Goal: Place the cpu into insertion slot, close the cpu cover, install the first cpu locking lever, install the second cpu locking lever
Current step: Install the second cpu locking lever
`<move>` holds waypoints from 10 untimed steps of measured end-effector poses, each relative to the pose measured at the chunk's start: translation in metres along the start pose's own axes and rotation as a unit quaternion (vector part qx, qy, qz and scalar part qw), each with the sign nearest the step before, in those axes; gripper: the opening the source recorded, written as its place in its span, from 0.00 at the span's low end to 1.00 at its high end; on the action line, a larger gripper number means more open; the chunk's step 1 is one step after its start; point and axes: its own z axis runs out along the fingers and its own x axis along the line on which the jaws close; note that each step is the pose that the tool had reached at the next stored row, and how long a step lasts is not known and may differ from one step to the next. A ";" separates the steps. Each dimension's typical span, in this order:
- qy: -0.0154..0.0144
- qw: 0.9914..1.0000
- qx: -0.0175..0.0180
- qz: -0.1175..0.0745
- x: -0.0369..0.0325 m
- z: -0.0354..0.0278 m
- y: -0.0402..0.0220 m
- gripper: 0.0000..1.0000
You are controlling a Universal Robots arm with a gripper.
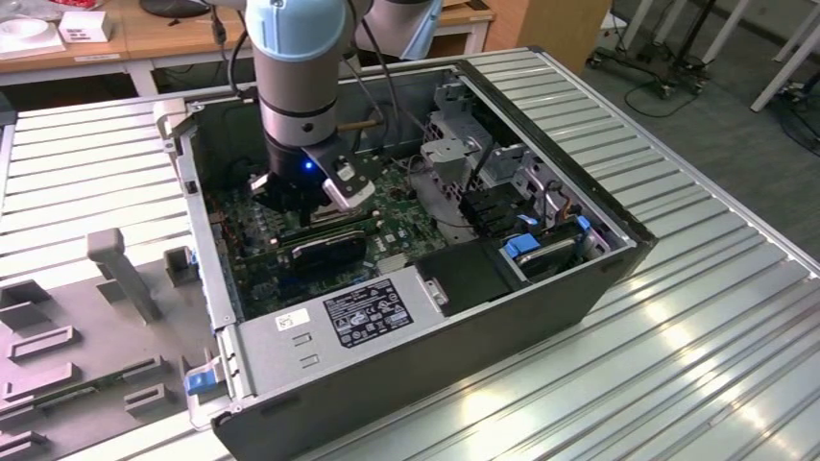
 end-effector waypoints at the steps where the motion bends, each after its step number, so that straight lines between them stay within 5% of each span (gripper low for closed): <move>1: 0.000 1.000 0.000 0.000 0.0000 0.0002 0.0005 0.11; 10: 0.000 1.000 0.000 0.000 0.0005 0.0019 0.0014 0.11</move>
